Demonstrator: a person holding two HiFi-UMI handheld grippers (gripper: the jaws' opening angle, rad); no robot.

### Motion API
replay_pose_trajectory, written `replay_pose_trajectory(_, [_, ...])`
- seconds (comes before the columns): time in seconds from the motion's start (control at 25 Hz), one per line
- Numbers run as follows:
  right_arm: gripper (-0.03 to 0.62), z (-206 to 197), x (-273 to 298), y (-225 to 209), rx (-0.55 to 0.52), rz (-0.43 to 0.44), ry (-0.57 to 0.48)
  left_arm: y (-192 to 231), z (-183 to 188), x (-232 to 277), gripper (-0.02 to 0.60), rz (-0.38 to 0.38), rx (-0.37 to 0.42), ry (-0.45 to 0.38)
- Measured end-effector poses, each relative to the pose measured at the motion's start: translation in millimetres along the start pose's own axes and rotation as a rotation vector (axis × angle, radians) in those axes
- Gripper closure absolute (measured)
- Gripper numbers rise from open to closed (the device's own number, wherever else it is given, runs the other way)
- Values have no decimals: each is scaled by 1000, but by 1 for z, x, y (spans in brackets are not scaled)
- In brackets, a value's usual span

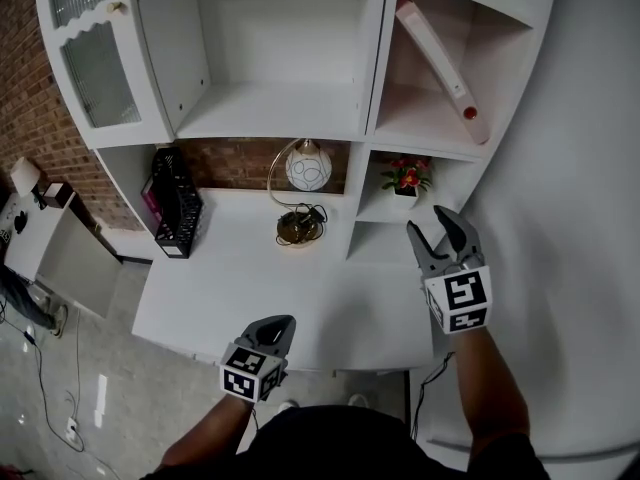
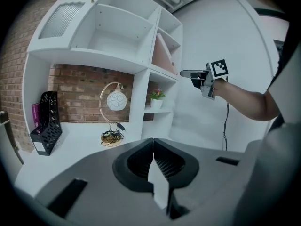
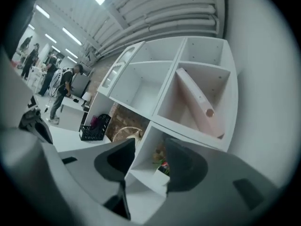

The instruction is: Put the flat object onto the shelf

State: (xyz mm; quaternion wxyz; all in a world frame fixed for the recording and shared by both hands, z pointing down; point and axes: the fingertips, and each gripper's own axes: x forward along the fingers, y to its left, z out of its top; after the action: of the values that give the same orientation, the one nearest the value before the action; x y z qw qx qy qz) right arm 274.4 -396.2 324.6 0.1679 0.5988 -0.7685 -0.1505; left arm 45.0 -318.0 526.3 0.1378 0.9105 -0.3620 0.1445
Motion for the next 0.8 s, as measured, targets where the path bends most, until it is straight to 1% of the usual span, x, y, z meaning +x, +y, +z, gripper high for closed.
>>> replay_pose_trajectory(0.08, [407, -15, -9, 1, 102, 5, 18, -4, 4, 0, 576, -9, 5, -6])
replay_pose_trajectory(0.24, [485, -38, -27, 10, 369, 50, 29, -8, 11, -2, 577, -18, 7, -25])
replay_pose_trajectory(0.32, [519, -47, -35, 19, 449, 77, 25, -9, 13, -1, 577, -20, 7, -31])
replay_pose_trajectory(0.56, [588, -67, -57, 47, 562, 125, 26, -12, 10, -3, 577, -27, -8, -34])
replay_pose_trajectory(0.68, [589, -76, -66, 58, 604, 149, 33, -15, 13, -4, 577, -31, -6, -41])
replay_pose_trajectory(0.8, [589, -85, -72, 72, 611, 170, 41, -16, 15, -4, 577, -32, -9, -50])
